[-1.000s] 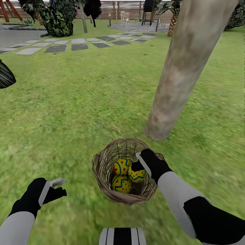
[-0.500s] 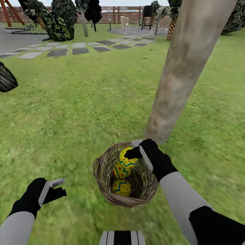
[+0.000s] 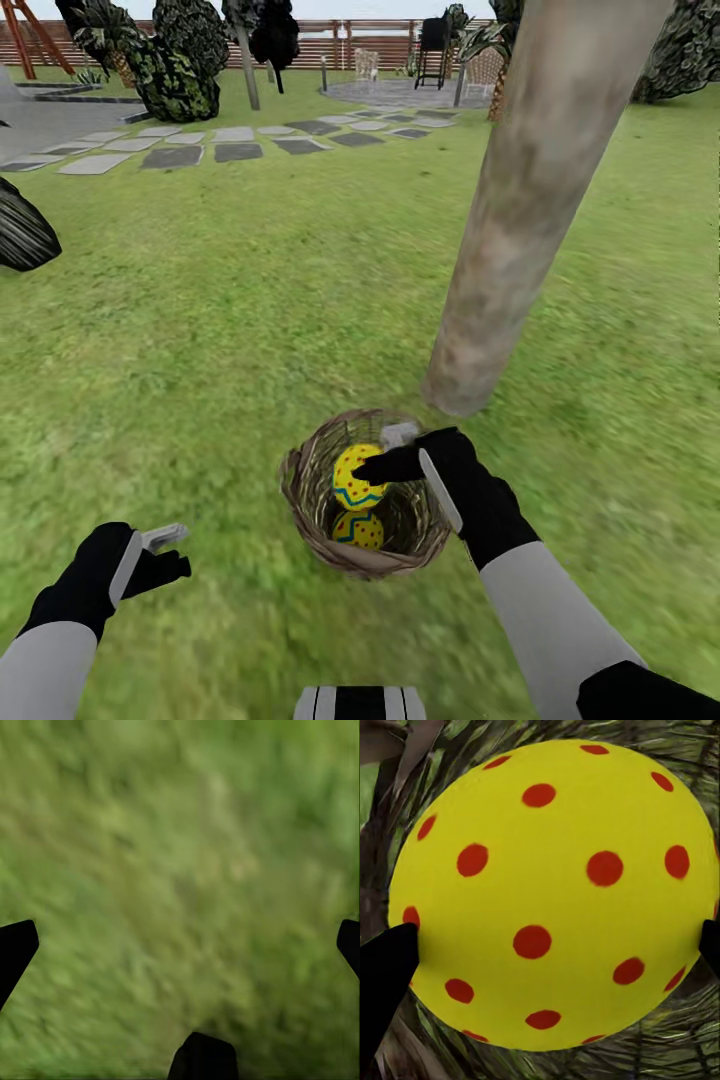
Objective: Take the three Easter eggs out of the wicker basket on the lawn in the garden, then place them on the lawn next to a single tree (choose any tree) so that all three eggs are next to the same tree and none are left in the basket.
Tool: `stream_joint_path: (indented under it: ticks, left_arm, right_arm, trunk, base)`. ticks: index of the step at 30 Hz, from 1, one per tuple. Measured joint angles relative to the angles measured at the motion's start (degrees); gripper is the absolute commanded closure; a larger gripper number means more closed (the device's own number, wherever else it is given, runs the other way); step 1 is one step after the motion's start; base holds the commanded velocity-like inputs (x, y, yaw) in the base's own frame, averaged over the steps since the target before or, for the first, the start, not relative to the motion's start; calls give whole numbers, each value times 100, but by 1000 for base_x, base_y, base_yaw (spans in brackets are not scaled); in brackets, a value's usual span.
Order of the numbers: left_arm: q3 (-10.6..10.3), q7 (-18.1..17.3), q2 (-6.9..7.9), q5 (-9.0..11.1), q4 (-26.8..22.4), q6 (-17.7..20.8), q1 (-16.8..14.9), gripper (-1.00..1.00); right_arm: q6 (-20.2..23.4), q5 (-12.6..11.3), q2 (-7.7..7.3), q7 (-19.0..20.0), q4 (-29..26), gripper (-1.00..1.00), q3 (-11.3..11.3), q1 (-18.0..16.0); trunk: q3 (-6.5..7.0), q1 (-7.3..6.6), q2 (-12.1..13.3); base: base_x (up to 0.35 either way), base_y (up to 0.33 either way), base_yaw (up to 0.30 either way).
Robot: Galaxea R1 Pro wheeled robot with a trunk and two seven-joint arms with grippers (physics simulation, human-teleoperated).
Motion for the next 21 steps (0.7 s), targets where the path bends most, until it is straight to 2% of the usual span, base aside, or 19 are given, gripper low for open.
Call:
stream_joint_path:
  ticks: [4,5,6,8,9,10,11,13,14,15,17,19,21]
  left_arm:
    - [-17,5,-3,-8,-2,-8,0,-100]
    - [-18,7,-3,-8,-3,-8,0,-100]
    - [-19,6,-18,-4,-8,-14,1,-100]
    - [-19,1,-31,-8,-10,-17,1,-100]
    - [-19,0,-20,-9,-13,-17,1,-100]
    - [-17,0,-16,-8,-15,-17,0,-100]
    - [-14,0,-14,-8,-15,-17,0,-100]
    - [-16,-1,-12,-8,-11,-17,1,-100]
    - [-15,-2,-12,-8,-13,-17,0,-100]
    - [-13,-4,-11,-7,-11,-17,1,-100]
    - [-12,-7,-6,-8,-14,-17,1,-100]
    - [-9,-19,2,-2,-18,-23,1,-100]
    - [10,-31,31,12,-69,-22,0,-100]
  right_arm:
    - [-14,26,-582,431,-1294,100,-4,467]
    - [-28,12,-727,753,-1720,100,-27,659]
    - [-57,25,-912,1719,-2088,100,-418,866]
    - [-96,35,-1031,3179,-2237,100,-1617,940]
    - [-107,38,-1087,3638,-2262,100,-2022,944]
    - [-110,37,-1166,3918,-2271,100,-2249,946]
    - [-113,40,-1274,4138,-2276,100,-2408,946]
    - [-117,39,-1612,4514,-2286,100,-2622,946]
    - [-116,36,-1713,4618,-2288,100,-2725,947]
    - [-117,41,-1800,4729,-2284,100,-3001,946]
    - [-118,41,-1882,4795,-2282,100,-3547,947]
    - [-132,102,-1956,4776,-2270,100,-4233,947]
    - [-151,174,-1965,4645,-2259,100,-4600,951]
  trunk:
    - [72,-91,160]
    - [90,-113,200]
    - [108,-135,240]
    - [144,-179,321]
    - [162,-201,361]
    - [180,-223,401]
    - [198,-245,441]
    - [234,-289,521]
    - [252,-311,561]
    - [270,-333,601]
    - [305,-377,682]
    - [341,-421,762]
    - [377,-465,842]
  base:
    - [-38,0,0]
    - [-2,0,0]
    - [0,0,0]
    - [0,0,0]
    - [0,0,0]
    - [0,0,0]
    - [0,0,0]
    - [0,0,0]
    - [0,0,0]
    - [0,0,0]
    - [0,0,0]
    - [0,0,0]
    - [0,0,0]
